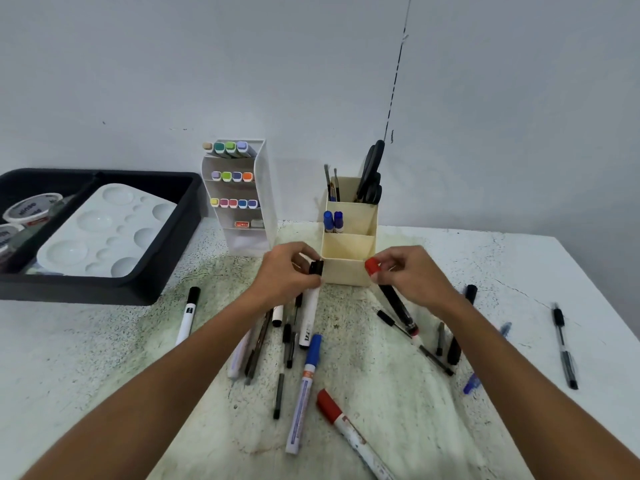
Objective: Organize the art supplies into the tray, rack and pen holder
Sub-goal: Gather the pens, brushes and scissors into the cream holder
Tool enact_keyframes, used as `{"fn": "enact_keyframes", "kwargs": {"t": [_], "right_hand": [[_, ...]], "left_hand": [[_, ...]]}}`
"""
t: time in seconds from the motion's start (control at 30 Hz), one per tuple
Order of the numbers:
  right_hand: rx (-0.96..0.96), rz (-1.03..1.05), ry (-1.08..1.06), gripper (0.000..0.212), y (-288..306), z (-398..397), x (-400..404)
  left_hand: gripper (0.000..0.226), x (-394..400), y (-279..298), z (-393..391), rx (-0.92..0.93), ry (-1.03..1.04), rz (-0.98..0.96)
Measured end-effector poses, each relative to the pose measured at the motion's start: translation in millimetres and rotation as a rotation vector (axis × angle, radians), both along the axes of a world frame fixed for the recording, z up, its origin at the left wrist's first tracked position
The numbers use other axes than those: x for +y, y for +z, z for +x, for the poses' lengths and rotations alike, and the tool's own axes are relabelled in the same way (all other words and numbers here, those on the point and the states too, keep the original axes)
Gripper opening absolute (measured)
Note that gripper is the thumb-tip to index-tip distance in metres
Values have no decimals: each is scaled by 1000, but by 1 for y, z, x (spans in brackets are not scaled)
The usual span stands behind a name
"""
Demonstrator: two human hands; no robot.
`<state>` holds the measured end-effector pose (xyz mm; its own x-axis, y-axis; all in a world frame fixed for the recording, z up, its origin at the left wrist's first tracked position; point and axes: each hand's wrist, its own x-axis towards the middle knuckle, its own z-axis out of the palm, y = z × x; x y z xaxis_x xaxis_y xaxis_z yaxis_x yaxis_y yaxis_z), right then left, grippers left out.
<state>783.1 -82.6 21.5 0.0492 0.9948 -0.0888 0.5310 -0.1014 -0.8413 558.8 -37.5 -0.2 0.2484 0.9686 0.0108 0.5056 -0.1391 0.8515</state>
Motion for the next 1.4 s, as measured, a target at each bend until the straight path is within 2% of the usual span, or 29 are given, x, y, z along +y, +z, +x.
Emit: {"fn": "enact_keyframes", "kwargs": {"t": [0.13, 0.27, 0.37, 0.53, 0.73, 0.97, 1.07, 1.2, 1.4], "right_hand": [[175, 147, -16, 18, 38, 6, -2], [300, 419, -90, 21, 64, 4, 2], [303, 567, -107, 23, 71, -1, 6], [221, 637, -91, 30, 62, -9, 16], [114, 554, -71, 27, 36, -16, 35], [94, 461, -55, 20, 18, -19, 48], [63, 456, -73, 15, 13, -19, 52], [-77, 435, -118, 11, 4, -18, 54], [-134, 421, -108, 17, 2, -14, 49]], "left_hand": [[36, -6, 44, 2, -231, -122, 52], [34, -7, 82, 16, -353, -127, 283], [33, 0, 89, 30, -393, -88, 418], [31, 15, 74, 46, -162, -1, 670], [27, 30, 48, 55, 31, 29, 691], [21, 40, 39, 55, 269, 40, 741], [24, 41, 37, 55, 318, 25, 748], [27, 41, 34, 55, 348, 15, 742], [37, 41, 26, 52, 381, -7, 747]]}}
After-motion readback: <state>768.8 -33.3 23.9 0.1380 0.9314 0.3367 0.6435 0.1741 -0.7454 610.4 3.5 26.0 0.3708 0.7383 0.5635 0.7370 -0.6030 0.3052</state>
